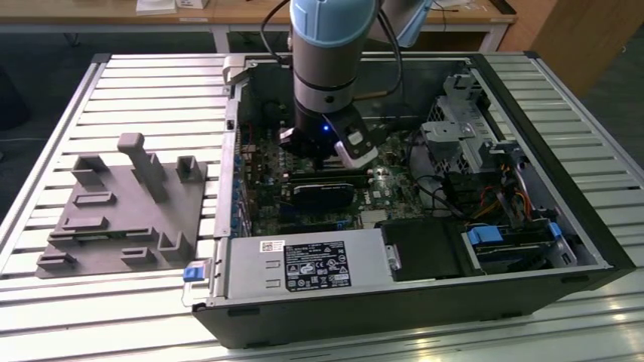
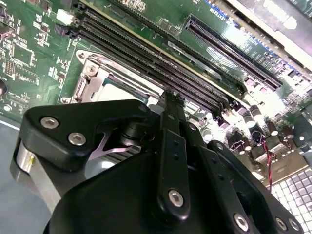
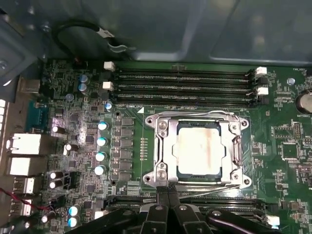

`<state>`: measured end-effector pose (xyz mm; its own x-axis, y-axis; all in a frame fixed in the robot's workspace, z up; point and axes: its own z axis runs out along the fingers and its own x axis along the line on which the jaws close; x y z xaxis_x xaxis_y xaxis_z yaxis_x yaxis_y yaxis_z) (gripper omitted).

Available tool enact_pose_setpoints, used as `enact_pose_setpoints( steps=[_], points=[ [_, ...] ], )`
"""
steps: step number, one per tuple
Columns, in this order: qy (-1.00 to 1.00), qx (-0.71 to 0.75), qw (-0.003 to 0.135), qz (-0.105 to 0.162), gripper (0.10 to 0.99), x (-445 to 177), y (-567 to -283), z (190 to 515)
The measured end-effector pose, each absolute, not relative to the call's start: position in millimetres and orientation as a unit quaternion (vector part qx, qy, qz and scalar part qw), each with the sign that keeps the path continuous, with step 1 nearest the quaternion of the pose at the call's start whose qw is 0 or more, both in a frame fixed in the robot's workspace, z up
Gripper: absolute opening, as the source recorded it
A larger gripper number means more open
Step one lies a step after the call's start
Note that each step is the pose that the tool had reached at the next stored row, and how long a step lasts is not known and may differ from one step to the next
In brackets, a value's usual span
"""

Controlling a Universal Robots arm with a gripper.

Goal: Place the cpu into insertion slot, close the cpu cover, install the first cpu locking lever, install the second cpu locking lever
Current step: 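Install the second cpu locking lever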

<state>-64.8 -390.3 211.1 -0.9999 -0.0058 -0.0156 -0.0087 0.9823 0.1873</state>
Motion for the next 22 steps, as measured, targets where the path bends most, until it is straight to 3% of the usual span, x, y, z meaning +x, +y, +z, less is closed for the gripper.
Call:
enact_pose_setpoints(
  steps=[14,22],
  points=[
    [0.995,-0.004,0.008,0.099,0.106,-73.5,-400.8,206.9],
    [0.993,-0.004,0.009,0.115,0.106,-74.3,-400.9,199.7]
  ],
)
